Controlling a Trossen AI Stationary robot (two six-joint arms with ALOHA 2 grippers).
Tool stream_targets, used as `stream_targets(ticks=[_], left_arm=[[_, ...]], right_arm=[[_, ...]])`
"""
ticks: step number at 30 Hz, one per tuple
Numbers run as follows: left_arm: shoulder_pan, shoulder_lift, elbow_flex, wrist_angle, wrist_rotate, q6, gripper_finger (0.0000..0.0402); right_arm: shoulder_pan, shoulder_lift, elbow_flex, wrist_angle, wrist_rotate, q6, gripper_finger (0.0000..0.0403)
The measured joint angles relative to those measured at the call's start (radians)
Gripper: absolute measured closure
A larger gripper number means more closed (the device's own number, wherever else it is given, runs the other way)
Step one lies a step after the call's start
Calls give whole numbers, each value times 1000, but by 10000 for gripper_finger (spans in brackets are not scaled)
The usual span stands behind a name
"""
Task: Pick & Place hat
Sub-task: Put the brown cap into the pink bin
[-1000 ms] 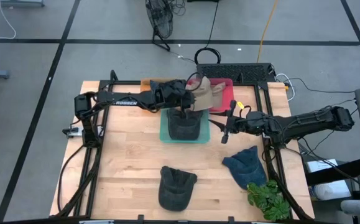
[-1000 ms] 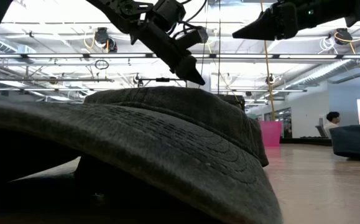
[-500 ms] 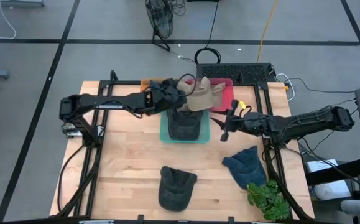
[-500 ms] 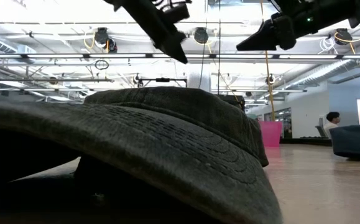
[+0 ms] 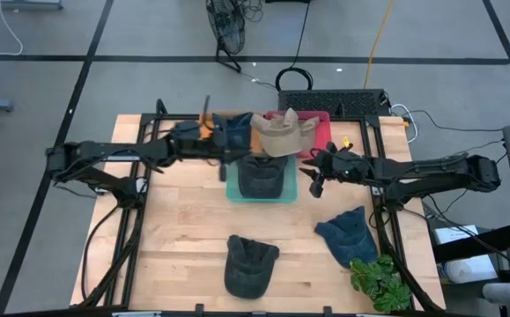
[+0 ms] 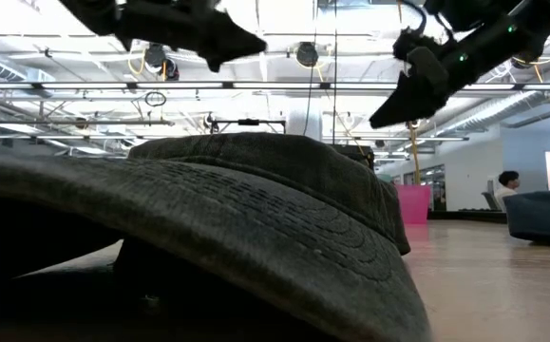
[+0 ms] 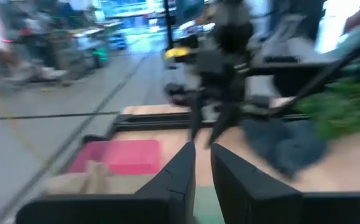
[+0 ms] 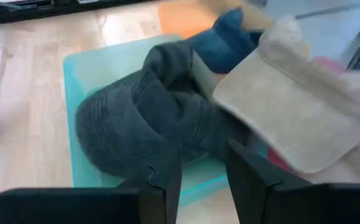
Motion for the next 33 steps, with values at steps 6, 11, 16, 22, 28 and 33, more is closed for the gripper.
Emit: stream_targets(ticks=[6, 11, 16, 22, 28, 33], left_arm=[[30, -113, -63, -10, 120, -89, 339], [8, -155, -72, -6, 175, -112, 339], [-20, -176, -71, -12, 202, -109, 339], [-38, -180, -71, -7, 199, -109, 339], [-38, -180, -71, -5, 199, -112, 339], [-38, -180, -71, -9, 198, -136, 339]], right_arm=[[-28, 124, -36, 210, -14, 44, 303], [-93, 268, -35, 363, -110, 113, 303], [-167, 317, 56, 374, -160, 83, 303], [-293, 347, 236, 254, -286, 53, 303], [-345, 393, 333, 211, -313, 38, 303], [-333, 390, 328, 318, -222, -150, 303]])
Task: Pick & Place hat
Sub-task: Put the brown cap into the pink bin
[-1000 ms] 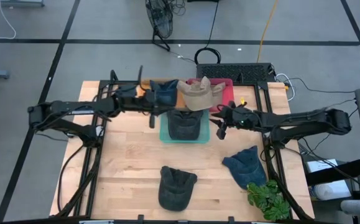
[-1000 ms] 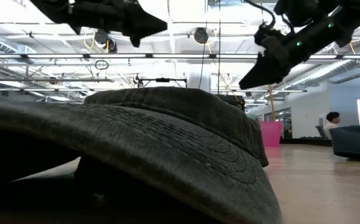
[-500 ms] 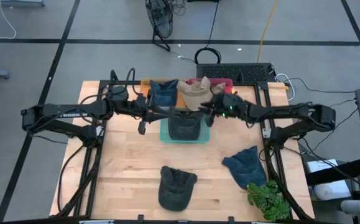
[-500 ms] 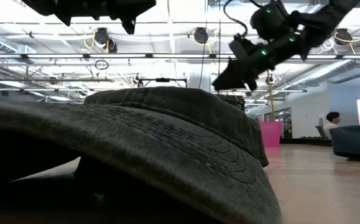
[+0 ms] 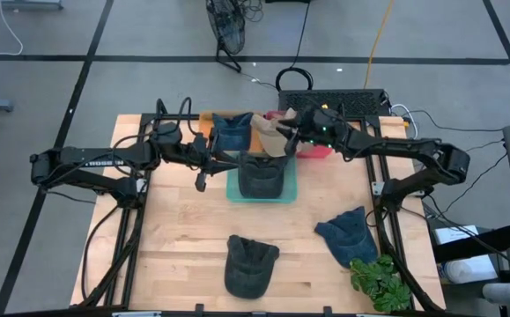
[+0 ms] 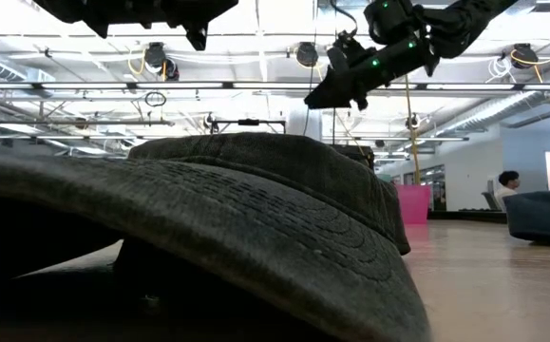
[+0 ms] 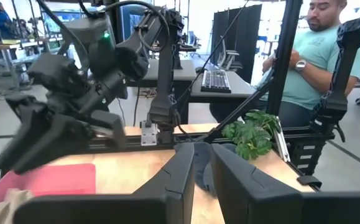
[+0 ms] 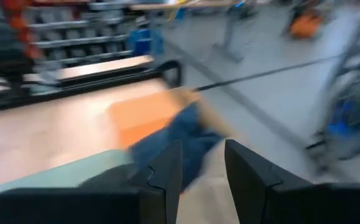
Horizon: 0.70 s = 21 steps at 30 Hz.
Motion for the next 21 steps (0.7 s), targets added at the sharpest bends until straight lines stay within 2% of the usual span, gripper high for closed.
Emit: stream_targets(ticks=[3, 9, 15, 18, 21], left_arm=[[0, 0, 0, 0, 0, -1, 339], [-5, 0, 0, -1, -7, -10, 339], [-7, 0, 0, -8, -84, 13, 339], [-5, 0, 0, -8, -155, 60, 339], [14, 0, 0, -7, -208, 90, 339]], right_arm=[[0, -16, -6, 35, 94, -56, 303], [4, -20, -18, 13, 90, -77, 303], [2, -18, -114, 38, 90, -110, 303], [-24, -21, -129, 62, 53, -146, 303], [-77, -20, -128, 79, -29, -139, 303]])
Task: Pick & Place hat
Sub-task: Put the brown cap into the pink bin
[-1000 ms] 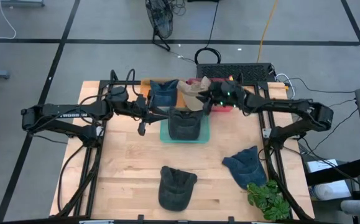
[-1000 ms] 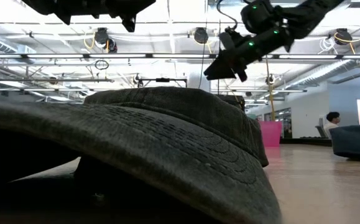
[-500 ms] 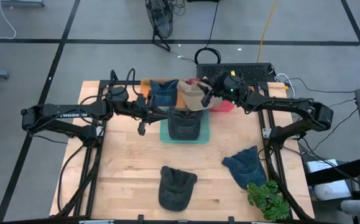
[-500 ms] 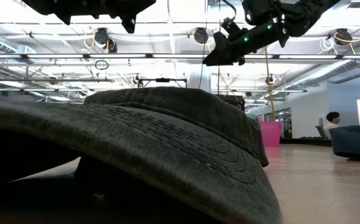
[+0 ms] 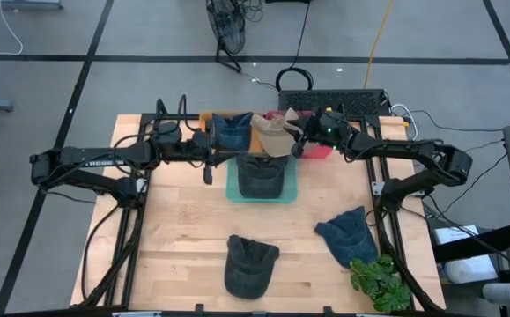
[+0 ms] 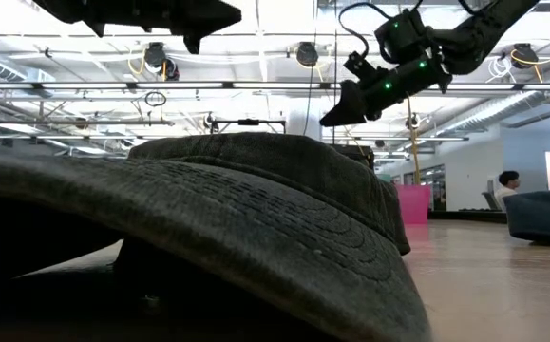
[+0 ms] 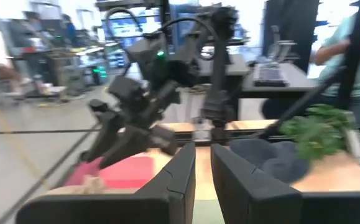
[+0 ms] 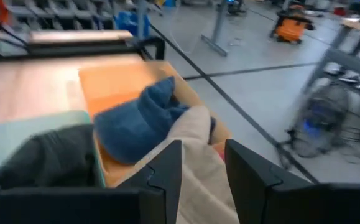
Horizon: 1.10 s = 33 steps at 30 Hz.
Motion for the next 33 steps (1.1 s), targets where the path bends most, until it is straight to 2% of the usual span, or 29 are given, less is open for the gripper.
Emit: stream_targets(ticks=[3, 5, 7, 14, 21, 29, 33], left_arm=[[47, 1, 0, -1, -1, -5, 339], [88, 9, 1, 2, 37, -7, 339], [127, 22, 1, 12, 83, -8, 339], [238, 62, 1, 107, 173, -77, 339], [264, 45, 2, 121, 182, -89, 339], [281, 45, 2, 124, 182, 10, 339], [300, 45, 2, 177, 182, 72, 339]], right_arm=[[-59, 2, 3, 19, -146, 29, 303], [-88, 22, 4, 33, -237, 38, 303], [-113, 38, 4, 23, -276, 40, 303], [-148, 91, 56, 43, -308, 69, 303], [-133, 92, 116, 4, -328, 118, 303], [-136, 92, 121, -62, -267, 110, 303], [-136, 92, 121, -76, -266, 70, 302]])
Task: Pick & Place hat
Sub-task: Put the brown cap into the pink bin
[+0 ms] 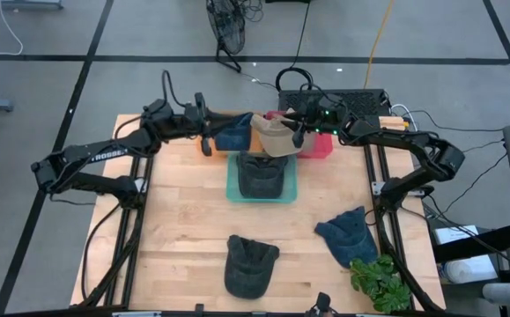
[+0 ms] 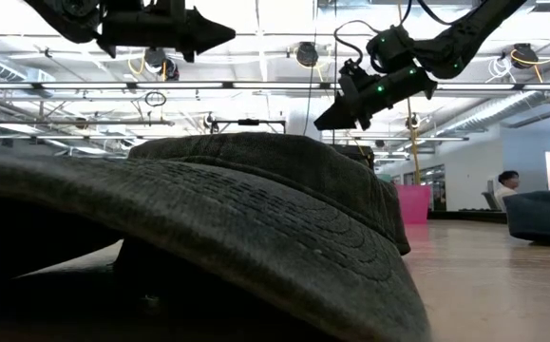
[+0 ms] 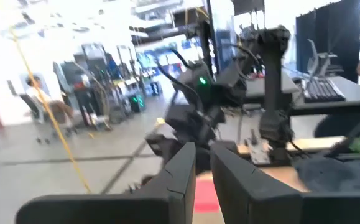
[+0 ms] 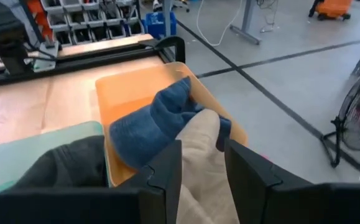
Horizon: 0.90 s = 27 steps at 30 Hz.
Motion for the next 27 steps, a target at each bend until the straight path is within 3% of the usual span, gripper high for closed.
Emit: stream_targets(ticks=[5, 13, 22, 27], left_arm=[[30, 0, 8, 62, -1, -38, 339], [49, 0, 56, -11, -1, -56, 339], [48, 0, 56, -98, 0, -55, 339], [48, 0, 56, -127, 0, -55, 339]], right_arm=[[-13, 0, 0, 17, -4, -47, 302], [-58, 0, 0, -9, -6, -80, 301], [-57, 0, 0, -60, -8, -66, 237], [-6, 16, -9, -110, -8, -68, 226]])
